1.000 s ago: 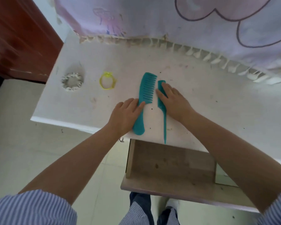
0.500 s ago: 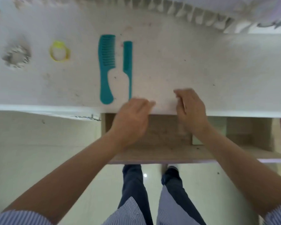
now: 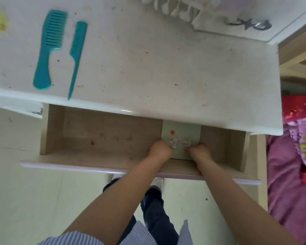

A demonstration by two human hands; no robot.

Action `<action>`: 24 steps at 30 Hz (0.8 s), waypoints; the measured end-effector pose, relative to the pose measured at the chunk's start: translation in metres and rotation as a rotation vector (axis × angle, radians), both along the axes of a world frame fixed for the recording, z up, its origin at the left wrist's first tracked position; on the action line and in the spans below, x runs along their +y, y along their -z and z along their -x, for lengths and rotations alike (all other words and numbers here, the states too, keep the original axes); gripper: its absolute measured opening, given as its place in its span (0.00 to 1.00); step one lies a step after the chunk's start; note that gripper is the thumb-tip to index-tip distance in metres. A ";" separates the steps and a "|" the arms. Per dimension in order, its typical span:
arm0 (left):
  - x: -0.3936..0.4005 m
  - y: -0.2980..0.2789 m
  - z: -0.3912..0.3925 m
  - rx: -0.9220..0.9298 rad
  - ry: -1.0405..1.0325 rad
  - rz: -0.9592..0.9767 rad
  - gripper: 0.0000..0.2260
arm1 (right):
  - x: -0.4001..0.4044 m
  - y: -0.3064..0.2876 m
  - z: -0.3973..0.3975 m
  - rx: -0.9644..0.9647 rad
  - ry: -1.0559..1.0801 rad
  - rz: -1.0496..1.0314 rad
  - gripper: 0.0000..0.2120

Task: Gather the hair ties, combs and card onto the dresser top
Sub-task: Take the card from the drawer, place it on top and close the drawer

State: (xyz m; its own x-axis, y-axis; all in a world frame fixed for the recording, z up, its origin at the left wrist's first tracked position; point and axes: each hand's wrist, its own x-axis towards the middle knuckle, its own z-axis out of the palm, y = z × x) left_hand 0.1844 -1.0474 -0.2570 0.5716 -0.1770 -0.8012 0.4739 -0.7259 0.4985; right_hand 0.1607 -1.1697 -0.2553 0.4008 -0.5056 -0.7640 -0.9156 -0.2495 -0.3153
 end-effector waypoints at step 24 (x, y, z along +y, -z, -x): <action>0.174 -0.162 0.075 -0.294 -0.604 0.096 0.09 | 0.099 -0.157 0.014 -0.283 -0.493 -0.784 0.08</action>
State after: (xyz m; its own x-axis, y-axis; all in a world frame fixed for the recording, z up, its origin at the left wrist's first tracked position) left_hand 0.1092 -0.8736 -0.0951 0.7842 0.1789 -0.5941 0.6173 -0.3225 0.7176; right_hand 0.1463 -1.0707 -0.0985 0.6521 0.3811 -0.6554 -0.6294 -0.2099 -0.7482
